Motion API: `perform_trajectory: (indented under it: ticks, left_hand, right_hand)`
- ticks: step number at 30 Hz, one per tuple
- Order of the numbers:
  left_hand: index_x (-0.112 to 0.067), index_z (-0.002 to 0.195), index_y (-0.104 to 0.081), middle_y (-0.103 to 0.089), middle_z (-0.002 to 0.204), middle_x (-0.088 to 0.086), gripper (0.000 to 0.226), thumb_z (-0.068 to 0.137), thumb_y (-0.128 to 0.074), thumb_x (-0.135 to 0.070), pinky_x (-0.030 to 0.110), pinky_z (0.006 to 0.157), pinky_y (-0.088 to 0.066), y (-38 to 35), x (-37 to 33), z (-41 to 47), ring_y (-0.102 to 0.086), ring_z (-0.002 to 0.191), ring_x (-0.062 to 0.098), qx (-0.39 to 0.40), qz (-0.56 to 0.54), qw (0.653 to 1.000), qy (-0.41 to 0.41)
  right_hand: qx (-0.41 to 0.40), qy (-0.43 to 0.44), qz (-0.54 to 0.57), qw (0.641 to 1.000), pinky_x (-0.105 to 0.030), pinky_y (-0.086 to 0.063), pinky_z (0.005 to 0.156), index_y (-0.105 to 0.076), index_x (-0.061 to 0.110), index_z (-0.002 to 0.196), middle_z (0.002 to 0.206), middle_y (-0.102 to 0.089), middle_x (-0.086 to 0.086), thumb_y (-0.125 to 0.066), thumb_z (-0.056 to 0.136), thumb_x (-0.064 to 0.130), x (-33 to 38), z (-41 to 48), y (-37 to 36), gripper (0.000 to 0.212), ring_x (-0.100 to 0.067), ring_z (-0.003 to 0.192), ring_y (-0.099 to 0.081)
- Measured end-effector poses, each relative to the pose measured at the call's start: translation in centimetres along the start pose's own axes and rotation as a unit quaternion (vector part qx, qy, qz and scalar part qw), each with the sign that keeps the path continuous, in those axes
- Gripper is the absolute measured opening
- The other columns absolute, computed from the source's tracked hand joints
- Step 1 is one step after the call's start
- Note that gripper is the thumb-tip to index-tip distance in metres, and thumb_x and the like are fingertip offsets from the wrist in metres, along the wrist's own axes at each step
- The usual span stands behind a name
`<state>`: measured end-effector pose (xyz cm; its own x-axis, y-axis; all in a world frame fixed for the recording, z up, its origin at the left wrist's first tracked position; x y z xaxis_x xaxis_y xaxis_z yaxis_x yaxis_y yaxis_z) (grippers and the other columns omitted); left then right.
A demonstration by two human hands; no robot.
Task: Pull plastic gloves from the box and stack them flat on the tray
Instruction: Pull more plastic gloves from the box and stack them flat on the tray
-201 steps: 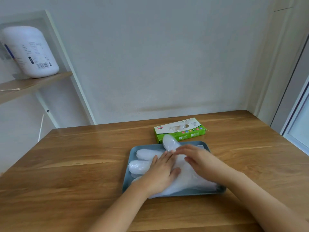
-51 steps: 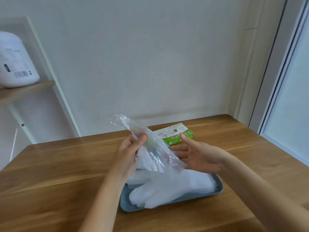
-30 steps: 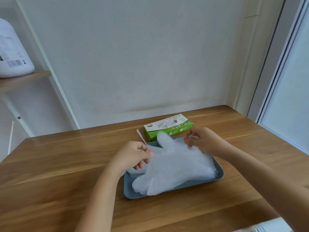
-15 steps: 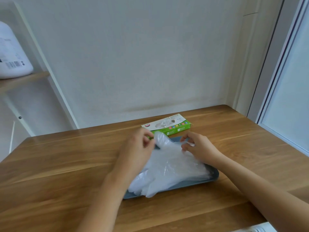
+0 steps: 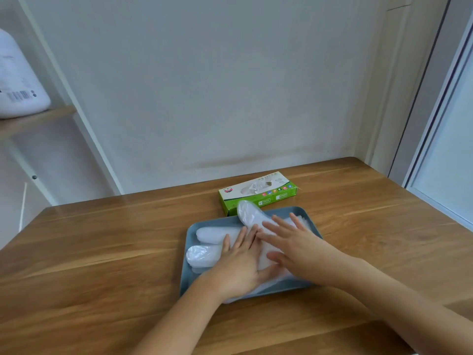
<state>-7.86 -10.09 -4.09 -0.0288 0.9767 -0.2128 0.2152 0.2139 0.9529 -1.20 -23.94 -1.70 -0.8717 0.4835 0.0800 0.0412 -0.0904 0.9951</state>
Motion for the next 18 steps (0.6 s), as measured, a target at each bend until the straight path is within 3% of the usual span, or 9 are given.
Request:
perform_trajectory:
  ticks: [2, 6, 8, 10, 12, 14, 15, 16, 18]
  left_hand:
    - [-0.021, 0.153, 0.014, 0.021, 0.16, -0.005, 0.099, 0.085, -0.03, -0.077, 0.046, 0.119, 0.012, -0.2, 0.2, -0.1, 0.022, 0.145, 0.009, 0.005, -0.005, 1.0, 0.01]
    - [-0.022, 0.151, 0.019, 0.026, 0.158, -0.007, 0.116, 0.076, -0.049, -0.079, 0.044, 0.119, 0.012, 0.8, 2.0, -1.0, 0.023, 0.145, 0.01, 0.032, -0.012, 0.998, 0.044]
    - [-0.025, 0.151, 0.02, 0.029, 0.156, -0.007, 0.12, 0.074, -0.056, -0.077, 0.045, 0.119, 0.011, 1.7, 3.4, -1.8, 0.024, 0.145, 0.013, 0.058, -0.002, 0.996, 0.063]
    - [-0.029, 0.151, 0.019, 0.029, 0.156, -0.005, 0.121, 0.073, -0.061, -0.074, 0.042, 0.12, 0.011, 2.8, 4.3, -2.7, 0.024, 0.145, 0.014, 0.087, 0.013, 0.993, 0.075]
    - [-0.032, 0.152, 0.014, 0.024, 0.158, -0.006, 0.119, 0.073, -0.067, -0.068, 0.036, 0.119, 0.007, 4.0, 5.0, -3.4, 0.018, 0.147, 0.015, 0.115, 0.015, 0.989, 0.087]
    - [-0.033, 0.154, -0.001, 0.006, 0.162, -0.009, 0.112, 0.071, -0.069, -0.066, 0.03, 0.119, -0.008, 5.4, 5.4, -3.6, -0.001, 0.149, 0.015, 0.115, -0.014, 0.988, 0.1]
    - [-0.032, 0.154, -0.01, -0.007, 0.162, -0.01, 0.106, 0.072, -0.068, -0.066, 0.025, 0.116, -0.017, 6.2, 5.5, -3.4, -0.014, 0.147, 0.013, 0.091, -0.04, 0.99, 0.103]
    - [-0.03, 0.153, -0.019, -0.019, 0.159, -0.011, 0.098, 0.075, -0.066, -0.065, 0.021, 0.111, -0.022, 7.1, 5.6, -3.0, -0.024, 0.144, 0.011, 0.053, -0.064, 0.991, 0.104]
    - [-0.026, 0.15, -0.03, -0.033, 0.153, -0.011, 0.082, 0.082, -0.062, -0.06, 0.02, 0.106, -0.027, 8.6, 5.8, -1.5, -0.033, 0.14, 0.01, -0.035, -0.102, 0.989, 0.098]
  right_hand:
    - [0.086, -0.014, -0.033, 0.996, -0.036, 0.015, 0.113, 0.0, 0.027, 0.153, 0.161, 0.001, 0.001, -0.013, 0.098, 0.053, -0.2, -0.9, -0.6, 0.062, -0.014, 0.147, 0.004]
    - [0.16, -0.044, -0.066, 0.984, -0.036, 0.017, 0.113, 0.011, 0.029, 0.151, 0.16, 0.012, 0.001, 0.006, 0.066, 0.074, -2.1, -1.8, 0.0, 0.096, -0.014, 0.147, 0.008]
    - [0.193, -0.058, -0.061, 0.978, -0.037, 0.017, 0.113, 0.013, 0.029, 0.151, 0.16, 0.012, 0.003, -0.004, 0.066, 0.081, -3.1, -1.8, 0.4, 0.1, -0.014, 0.147, 0.009]
    - [0.229, -0.055, -0.046, 0.971, -0.035, 0.019, 0.11, 0.011, 0.029, 0.151, 0.16, 0.01, 0.004, -0.027, 0.078, 0.079, -3.7, -1.7, 1.3, 0.096, -0.014, 0.146, 0.009]
    - [0.245, -0.06, -0.016, 0.968, -0.035, 0.015, 0.112, -0.004, 0.031, 0.153, 0.16, -0.004, 0.008, -0.045, 0.082, 0.071, -4.0, -1.3, 2.7, 0.091, -0.014, 0.147, -0.001]
    - [0.192, -0.072, 0.012, 0.979, -0.031, -0.011, 0.116, -0.038, 0.031, 0.144, 0.148, -0.04, 0.009, -0.051, 0.082, 0.067, -4.2, 0.2, 4.2, 0.073, -0.013, 0.138, -0.033]
    - [0.14, -0.079, 0.025, 0.987, -0.026, -0.027, 0.107, -0.051, 0.029, 0.134, 0.136, -0.053, 0.008, -0.053, 0.084, 0.063, -4.3, 1.4, 5.0, 0.061, -0.012, 0.125, -0.047]
    - [0.078, -0.088, 0.038, 0.992, -0.024, -0.037, 0.096, -0.058, 0.026, 0.127, 0.127, -0.06, 0.006, -0.055, 0.086, 0.059, -4.5, 2.7, 5.6, 0.052, -0.014, 0.115, -0.054]
    - [-0.028, -0.099, 0.077, 0.992, -0.025, -0.041, 0.089, -0.056, 0.027, 0.128, 0.128, -0.059, 0.002, -0.059, 0.089, 0.047, -5.2, 5.5, 5.9, 0.045, -0.018, 0.113, -0.055]
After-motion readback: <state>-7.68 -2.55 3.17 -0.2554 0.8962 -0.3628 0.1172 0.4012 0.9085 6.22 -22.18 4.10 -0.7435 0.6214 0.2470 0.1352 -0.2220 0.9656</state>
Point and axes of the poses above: each hand's wrist, its own z-axis towards the middle knuckle, its own y-axis out of the back of the hand, x = y × z, the point moved 2 cm from there along z, towards the middle knuckle
